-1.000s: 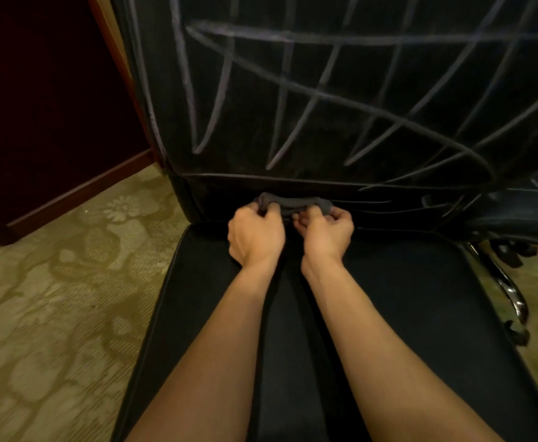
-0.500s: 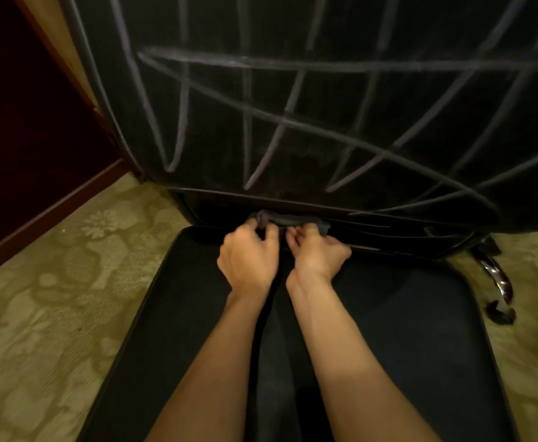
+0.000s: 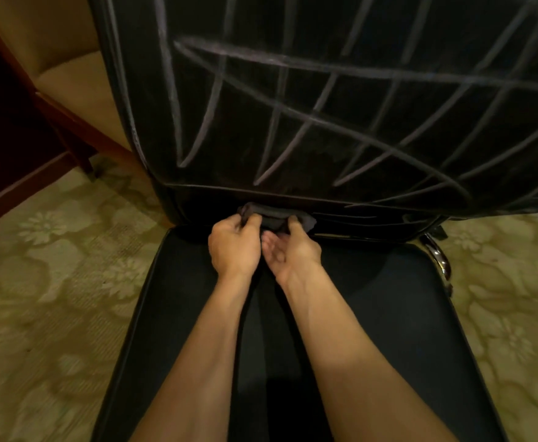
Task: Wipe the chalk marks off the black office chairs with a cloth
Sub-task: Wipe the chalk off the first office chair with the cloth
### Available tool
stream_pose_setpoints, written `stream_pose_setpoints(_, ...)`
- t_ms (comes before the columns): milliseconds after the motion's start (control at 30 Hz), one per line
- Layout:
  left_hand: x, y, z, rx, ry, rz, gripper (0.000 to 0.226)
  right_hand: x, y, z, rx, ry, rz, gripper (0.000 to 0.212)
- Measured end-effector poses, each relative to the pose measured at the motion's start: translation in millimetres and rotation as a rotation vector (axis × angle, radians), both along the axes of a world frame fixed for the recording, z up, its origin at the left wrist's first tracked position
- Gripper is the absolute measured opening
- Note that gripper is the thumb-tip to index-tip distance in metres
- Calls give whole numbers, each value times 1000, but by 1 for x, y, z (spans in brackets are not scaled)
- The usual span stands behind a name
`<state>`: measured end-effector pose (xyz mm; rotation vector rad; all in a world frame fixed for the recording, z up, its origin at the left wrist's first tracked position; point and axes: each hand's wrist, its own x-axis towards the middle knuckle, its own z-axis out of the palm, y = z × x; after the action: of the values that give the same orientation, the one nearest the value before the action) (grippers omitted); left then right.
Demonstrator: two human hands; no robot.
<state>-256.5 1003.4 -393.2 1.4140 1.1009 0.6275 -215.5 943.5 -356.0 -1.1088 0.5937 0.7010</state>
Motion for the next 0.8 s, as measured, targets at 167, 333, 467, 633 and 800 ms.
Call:
stream_pose_setpoints(167, -1, 1, 5, -73, -55, -10, 25, 1, 10, 1, 9, -66, -100, 18)
stream_pose_setpoints(333, 5, 4, 2, -127, -57, -6, 31, 11, 5, -9, -31, -178, -128, 23)
stream_pose_setpoints(467, 11, 2, 5, -154, 2, 59, 34, 17, 4, -14, 38, -144, -134, 26)
stream_pose_setpoints(633, 10, 3, 10, -256, -193, 280, 9, 5, 17, -11, -3, -208, -34, 25)
stream_pose_setpoints(800, -13, 33, 13, -168, -262, 514, 12, -20, 54, -13, 9, -156, 92, 7)
